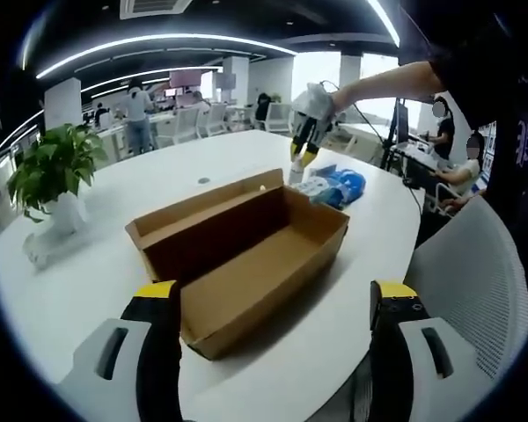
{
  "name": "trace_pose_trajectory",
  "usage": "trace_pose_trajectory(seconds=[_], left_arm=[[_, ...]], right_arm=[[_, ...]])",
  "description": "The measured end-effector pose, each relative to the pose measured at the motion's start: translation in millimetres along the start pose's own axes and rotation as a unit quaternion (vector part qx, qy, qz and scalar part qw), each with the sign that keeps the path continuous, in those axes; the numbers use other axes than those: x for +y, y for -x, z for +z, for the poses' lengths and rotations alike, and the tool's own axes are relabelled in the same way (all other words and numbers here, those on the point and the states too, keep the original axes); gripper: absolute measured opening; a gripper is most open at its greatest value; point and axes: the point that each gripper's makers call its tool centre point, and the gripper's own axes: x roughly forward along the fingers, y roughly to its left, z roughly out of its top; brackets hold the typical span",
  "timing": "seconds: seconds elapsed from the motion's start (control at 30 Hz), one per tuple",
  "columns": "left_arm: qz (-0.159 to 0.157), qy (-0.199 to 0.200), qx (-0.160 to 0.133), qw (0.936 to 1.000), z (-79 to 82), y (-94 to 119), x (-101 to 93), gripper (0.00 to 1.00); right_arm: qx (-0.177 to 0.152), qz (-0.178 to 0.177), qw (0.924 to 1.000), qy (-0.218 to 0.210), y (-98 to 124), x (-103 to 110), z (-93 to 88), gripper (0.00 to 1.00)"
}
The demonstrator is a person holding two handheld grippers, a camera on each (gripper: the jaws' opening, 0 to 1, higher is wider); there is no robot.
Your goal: Operate the shoe box by opening the lid, removing the specified soft item, and placing it in the target area until the item is outside and the box remains undamaged.
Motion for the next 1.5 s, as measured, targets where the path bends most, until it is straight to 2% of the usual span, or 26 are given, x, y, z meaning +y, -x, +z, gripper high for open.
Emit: trace_pose_trajectory(seconds=[0.7, 1.1, 1.5], left_arm=[[-0.002, -0.001, 0.007, 1.0000, -3.3, -2, 0.2, 0.87], [0.002, 0.000, 0.010, 0.9999, -5.1, -2, 3.4, 0.87], [0.015, -0.003, 0.020, 0.9997, -8.2, 1, 14.2, 0.87]], right_arm=[[-0.007, -0.014, 0.9999, -0.005, -2, -10, 0.2, 0.17], [-0.011, -0.019, 0.9997, -0.010, -3, -11, 0.6, 0.22], [-0.025, -0.035, 0.9984, -0.037, -1, -17, 3.6, 0.34]])
